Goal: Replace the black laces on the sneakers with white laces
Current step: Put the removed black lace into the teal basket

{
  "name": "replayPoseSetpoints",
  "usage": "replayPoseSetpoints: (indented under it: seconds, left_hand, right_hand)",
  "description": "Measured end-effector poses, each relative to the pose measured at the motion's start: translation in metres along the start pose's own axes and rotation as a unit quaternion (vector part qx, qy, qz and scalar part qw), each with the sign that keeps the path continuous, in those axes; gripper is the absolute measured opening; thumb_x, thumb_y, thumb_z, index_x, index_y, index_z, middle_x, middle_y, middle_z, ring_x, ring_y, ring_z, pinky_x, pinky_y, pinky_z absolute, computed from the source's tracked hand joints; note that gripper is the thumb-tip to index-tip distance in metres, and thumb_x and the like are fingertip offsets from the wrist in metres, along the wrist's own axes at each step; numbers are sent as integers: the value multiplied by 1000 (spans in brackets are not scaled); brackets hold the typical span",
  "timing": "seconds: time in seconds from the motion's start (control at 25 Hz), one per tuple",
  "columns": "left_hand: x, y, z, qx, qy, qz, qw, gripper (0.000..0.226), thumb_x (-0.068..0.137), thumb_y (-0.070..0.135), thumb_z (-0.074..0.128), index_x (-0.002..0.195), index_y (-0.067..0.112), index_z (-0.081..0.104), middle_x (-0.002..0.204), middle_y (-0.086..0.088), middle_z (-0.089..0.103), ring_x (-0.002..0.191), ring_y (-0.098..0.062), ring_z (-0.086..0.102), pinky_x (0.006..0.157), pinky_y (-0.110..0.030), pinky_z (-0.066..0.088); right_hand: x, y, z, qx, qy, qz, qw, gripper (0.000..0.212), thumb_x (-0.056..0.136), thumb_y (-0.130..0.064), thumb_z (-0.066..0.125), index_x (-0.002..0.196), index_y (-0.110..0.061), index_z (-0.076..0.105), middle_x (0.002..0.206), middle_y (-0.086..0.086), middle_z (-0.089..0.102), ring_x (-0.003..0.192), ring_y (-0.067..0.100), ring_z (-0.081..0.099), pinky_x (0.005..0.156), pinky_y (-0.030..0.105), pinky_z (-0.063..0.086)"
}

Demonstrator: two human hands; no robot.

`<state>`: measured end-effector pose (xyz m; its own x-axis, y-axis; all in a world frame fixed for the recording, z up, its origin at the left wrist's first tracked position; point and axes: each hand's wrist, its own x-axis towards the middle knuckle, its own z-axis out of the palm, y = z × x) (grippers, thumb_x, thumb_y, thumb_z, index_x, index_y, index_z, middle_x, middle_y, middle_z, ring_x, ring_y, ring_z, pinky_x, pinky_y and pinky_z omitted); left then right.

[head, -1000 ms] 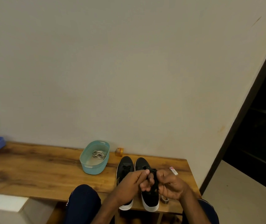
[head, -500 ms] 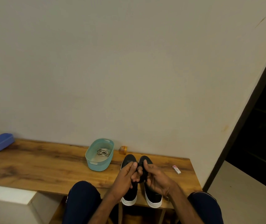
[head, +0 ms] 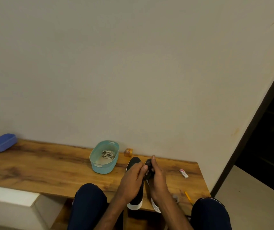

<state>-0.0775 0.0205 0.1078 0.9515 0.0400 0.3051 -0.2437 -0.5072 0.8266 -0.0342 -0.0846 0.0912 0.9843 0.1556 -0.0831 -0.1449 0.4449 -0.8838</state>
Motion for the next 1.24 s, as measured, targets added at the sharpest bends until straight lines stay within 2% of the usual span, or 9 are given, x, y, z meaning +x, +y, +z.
replayPoseSetpoints:
  seconds: [0.12,0.4,0.56,0.68,0.8,0.92,1.08,1.16,1.24]
  left_hand:
    - [1,-3,4,59,25,-9,998,30,102,52,29,90,35,51,86,10,55,81,-6,55,71,-33,49]
    - [6,-5,9,88,66,-72,991,31,101,51,31,113,28,48,100,13,63,87,-3,62,75,-36,54]
    - [7,-3,11,273,63,-37,959,39,104,46,19,114,24,50,106,8,53,90,-7,52,74,-27,50]
    - [6,-5,17,333,60,-38,940,32,107,40,22,119,23,46,111,7,51,91,-5,50,72,-23,48]
    - [10,-11,18,325,50,-47,943,33,107,38,21,122,23,46,114,6,53,90,-6,52,71,-23,46]
    - [16,-21,15,281,44,-52,957,39,108,35,23,134,20,47,127,2,55,104,-10,57,82,-26,49]
    - [21,-38,17,322,22,-61,944,48,108,35,21,150,17,34,144,-1,48,124,-13,52,98,-29,47]
    - [22,-48,19,365,12,-71,928,46,109,35,21,148,17,35,141,-1,49,121,-14,51,94,-28,47]
    - [22,-56,20,398,15,-81,914,42,108,34,24,144,18,38,136,-1,49,117,-14,50,85,-27,49]
  right_hand:
    - [1,-1,2,63,8,73,995,47,87,-55,65,64,-15,61,74,8,58,78,20,60,83,38,51]
    - [7,-8,10,-15,-5,46,999,51,96,-46,54,53,-21,67,59,-4,59,60,7,61,64,23,51]
    - [14,-10,16,-96,51,27,994,45,98,-48,53,70,-14,57,62,1,52,62,12,53,57,24,46]
    - [18,-9,22,-114,59,35,991,52,97,-52,52,53,-25,53,55,-8,50,53,6,50,56,24,42]
    - [22,-5,28,-41,41,76,995,56,98,-52,52,50,-25,65,77,0,71,74,12,66,75,34,53]
    - [27,3,30,13,33,103,994,58,92,-60,51,55,-19,67,95,17,74,90,27,68,93,42,53]
    - [39,16,38,95,87,120,984,63,94,-65,44,49,-21,47,65,9,64,70,23,65,80,35,52]
    - [47,24,39,104,84,131,982,61,97,-60,42,52,-20,46,58,8,58,70,23,64,77,33,52]
    - [56,30,41,75,65,135,986,57,98,-57,44,54,-20,45,55,5,53,61,19,57,60,26,51]
